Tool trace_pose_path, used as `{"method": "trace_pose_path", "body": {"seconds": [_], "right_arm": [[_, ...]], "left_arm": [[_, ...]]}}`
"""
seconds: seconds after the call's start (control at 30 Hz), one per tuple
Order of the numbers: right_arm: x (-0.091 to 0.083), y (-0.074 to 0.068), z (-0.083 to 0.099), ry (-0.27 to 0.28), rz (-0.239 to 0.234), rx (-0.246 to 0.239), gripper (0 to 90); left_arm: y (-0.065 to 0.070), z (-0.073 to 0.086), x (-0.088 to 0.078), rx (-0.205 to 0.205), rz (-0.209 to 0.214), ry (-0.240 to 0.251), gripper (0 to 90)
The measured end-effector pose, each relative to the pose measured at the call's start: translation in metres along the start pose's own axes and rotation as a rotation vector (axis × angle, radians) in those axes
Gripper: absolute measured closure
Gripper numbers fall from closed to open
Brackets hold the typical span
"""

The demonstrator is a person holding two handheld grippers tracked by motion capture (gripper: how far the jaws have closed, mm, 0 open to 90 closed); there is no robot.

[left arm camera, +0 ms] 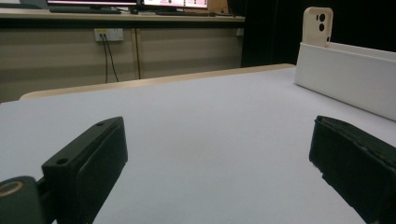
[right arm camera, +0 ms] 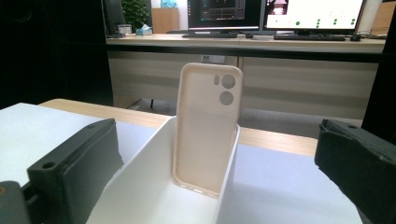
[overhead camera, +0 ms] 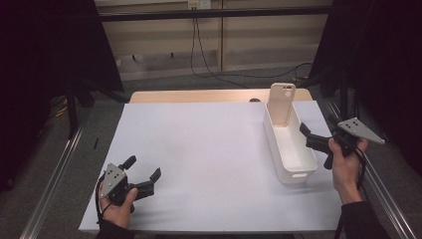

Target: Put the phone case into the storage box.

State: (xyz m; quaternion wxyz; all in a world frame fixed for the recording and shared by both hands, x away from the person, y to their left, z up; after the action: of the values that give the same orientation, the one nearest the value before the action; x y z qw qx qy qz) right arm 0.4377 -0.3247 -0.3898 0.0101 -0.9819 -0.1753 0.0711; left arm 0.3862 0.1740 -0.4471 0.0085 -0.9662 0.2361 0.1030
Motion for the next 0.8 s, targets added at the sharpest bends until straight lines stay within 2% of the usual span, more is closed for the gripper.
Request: {"method": "trace_pose_path", "body": {"seconds": [0.13,0.23,0.57,0.67,0.8], "right_arm": [[-0.005,-0.007,0.002,-0.002,-0.003,-0.005,0.0],[-0.011,-0.011,0.006,-0.006,0.012,-0.021,0.0],[-0.026,-0.019,0.012,-0.012,0.035,-0.026,0.0],[-0.033,-0.022,0.013,-0.008,0.035,-0.025,0.0],[-0.041,-0.026,0.015,-0.006,0.040,-0.026,0.0]], "left_arm": [[0.001,-0.001,0.000,0.000,0.004,0.002,4.2],[0.002,-0.001,-0.001,0.002,0.008,0.002,4.2],[0.002,-0.001,-0.001,0.001,0.010,0.001,4.2],[0.002,0.000,-0.001,-0.012,0.013,-0.001,4.2],[0.003,0.000,-0.002,-0.005,0.016,-0.002,4.2]]}}
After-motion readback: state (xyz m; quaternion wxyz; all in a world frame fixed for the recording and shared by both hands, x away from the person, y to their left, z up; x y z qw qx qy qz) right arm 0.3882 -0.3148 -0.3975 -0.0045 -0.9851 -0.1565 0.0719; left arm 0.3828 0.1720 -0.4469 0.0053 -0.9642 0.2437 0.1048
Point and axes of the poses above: each handheld gripper's, and its own axes: x roughly forward along the jaws, z roughly out of its underside, y roughly to its right, the point moved 10 cm from there along x, roughly forward along the jaws, and after that the axes turned 6 degrees about -z, right-handed, at the moved point
